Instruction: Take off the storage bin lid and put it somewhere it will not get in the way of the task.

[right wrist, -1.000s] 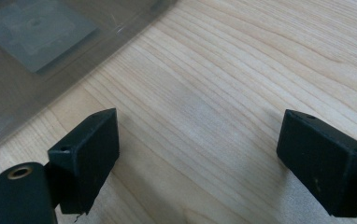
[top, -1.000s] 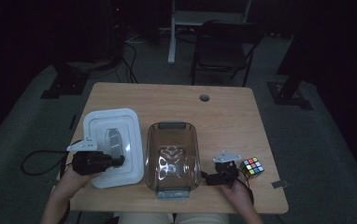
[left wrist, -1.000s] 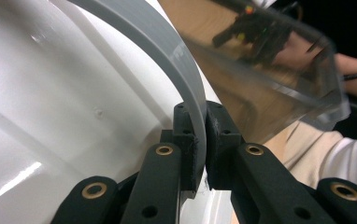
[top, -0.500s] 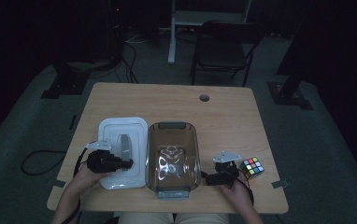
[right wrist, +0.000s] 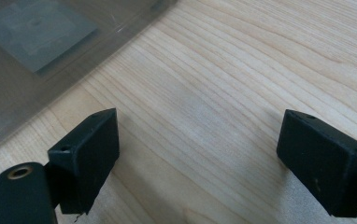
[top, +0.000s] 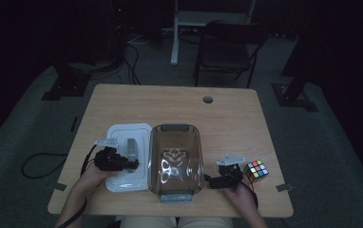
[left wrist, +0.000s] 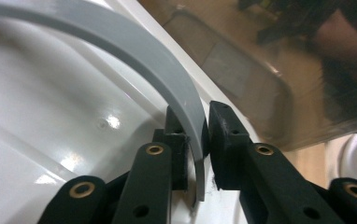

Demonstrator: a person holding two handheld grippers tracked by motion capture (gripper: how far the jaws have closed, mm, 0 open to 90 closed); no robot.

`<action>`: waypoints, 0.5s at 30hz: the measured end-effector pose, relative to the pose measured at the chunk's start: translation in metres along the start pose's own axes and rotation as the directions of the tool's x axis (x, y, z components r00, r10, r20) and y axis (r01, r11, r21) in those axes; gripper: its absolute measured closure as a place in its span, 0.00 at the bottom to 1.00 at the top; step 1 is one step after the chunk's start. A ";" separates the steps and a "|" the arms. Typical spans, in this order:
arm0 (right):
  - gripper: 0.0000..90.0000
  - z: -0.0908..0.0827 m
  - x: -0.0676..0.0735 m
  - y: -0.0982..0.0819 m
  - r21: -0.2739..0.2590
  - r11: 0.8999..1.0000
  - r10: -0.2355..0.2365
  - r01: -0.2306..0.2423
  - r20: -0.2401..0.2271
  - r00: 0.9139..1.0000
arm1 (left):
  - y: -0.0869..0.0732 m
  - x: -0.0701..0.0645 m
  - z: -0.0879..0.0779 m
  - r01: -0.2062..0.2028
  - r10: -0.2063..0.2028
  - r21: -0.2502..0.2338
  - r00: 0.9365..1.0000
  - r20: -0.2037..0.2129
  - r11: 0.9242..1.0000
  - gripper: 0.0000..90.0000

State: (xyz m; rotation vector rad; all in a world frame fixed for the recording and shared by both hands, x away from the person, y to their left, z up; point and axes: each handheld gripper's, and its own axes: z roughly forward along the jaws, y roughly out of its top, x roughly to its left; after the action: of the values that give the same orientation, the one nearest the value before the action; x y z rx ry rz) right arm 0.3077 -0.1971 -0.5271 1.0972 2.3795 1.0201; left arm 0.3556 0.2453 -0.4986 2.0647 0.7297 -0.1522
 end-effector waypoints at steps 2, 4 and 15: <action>0.14 0.000 0.000 0.000 0.000 1.000 -0.001 0.001 0.000 1.000 | -0.001 0.002 0.003 0.007 -0.007 -0.002 1.000 -0.011 1.000 0.84; 0.14 0.000 0.000 0.000 0.000 1.000 -0.001 0.001 0.000 1.000 | -0.001 0.003 0.004 -0.003 0.003 0.000 1.000 -0.030 1.000 0.82; 0.14 0.000 0.000 0.000 0.000 1.000 0.000 0.000 0.000 1.000 | 0.001 0.000 0.013 -0.048 0.052 0.034 0.988 -0.143 0.998 0.58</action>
State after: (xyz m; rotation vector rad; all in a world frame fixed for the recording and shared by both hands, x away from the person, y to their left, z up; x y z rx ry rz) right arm 0.3077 -0.1971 -0.5271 1.0966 2.3797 1.0199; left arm 0.3588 0.2344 -0.5053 2.1377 0.7664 0.0147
